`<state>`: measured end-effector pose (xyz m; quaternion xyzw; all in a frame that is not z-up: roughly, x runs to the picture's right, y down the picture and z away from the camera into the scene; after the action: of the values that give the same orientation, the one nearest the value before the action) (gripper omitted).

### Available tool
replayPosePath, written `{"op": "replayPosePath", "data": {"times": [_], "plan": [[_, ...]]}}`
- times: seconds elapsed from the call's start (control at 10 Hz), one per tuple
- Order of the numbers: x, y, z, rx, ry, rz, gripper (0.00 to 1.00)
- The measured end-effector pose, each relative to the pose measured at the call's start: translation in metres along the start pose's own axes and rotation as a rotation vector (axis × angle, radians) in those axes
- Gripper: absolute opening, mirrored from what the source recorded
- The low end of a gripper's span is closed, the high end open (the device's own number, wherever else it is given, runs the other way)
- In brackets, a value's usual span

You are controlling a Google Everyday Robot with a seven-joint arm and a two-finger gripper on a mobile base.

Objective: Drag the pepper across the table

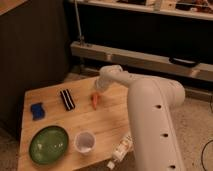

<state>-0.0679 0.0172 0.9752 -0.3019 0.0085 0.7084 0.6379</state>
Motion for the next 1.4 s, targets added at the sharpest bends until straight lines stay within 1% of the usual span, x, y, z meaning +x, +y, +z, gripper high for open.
{"op": "replayPosePath", "data": {"times": [0.3, 0.6, 0.8, 1.0, 1.2, 1.4], "plan": [[0.004, -0.003, -0.013, -0.006, -0.02, -0.01, 0.31], [0.015, 0.008, -0.019, -0.009, -0.024, -0.049, 0.31], [0.025, 0.01, -0.024, -0.006, -0.05, -0.075, 0.31], [0.034, 0.01, -0.023, -0.013, -0.067, -0.1, 0.31], [0.041, 0.006, -0.018, -0.021, -0.071, -0.125, 0.31], [0.044, 0.001, -0.016, -0.028, -0.077, -0.132, 0.31]]}}
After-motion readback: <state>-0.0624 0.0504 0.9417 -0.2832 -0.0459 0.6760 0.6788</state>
